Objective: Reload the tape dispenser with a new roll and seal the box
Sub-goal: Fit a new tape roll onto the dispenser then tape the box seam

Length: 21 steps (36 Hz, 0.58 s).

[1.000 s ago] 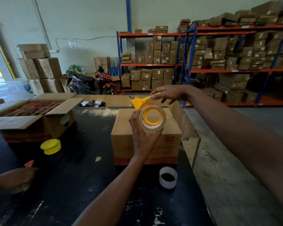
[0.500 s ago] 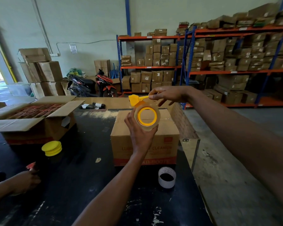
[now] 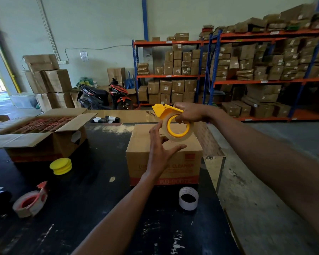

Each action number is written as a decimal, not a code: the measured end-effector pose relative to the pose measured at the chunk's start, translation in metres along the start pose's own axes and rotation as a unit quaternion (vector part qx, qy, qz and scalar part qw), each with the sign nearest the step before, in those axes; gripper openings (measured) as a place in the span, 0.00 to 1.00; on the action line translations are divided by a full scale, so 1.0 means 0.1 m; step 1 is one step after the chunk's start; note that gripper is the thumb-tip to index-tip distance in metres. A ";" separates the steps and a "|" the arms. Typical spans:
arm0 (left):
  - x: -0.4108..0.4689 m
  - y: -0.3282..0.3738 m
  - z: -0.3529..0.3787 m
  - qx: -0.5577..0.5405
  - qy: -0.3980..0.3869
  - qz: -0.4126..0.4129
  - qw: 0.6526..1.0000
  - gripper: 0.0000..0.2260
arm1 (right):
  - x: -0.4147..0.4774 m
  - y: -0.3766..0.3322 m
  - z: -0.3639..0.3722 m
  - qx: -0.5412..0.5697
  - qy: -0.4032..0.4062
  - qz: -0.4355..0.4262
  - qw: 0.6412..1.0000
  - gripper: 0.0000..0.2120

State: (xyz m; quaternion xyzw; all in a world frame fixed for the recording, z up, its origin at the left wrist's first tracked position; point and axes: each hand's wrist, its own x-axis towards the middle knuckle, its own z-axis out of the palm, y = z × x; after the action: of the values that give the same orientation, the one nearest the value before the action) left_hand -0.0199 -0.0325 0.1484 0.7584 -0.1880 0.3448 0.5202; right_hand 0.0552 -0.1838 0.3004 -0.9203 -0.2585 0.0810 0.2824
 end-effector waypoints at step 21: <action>0.11 -0.05 -0.44 0.159 -0.014 0.155 0.975 0.11 | -0.07 0.08 -0.09 0.042 -0.077 0.027 0.996 0.14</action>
State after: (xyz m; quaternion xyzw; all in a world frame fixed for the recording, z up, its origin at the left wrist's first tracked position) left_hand -0.0234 0.0112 0.1628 0.7976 -0.2537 0.4360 0.3308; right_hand 0.0558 -0.1974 0.3035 -0.9051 -0.2505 0.1707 0.2980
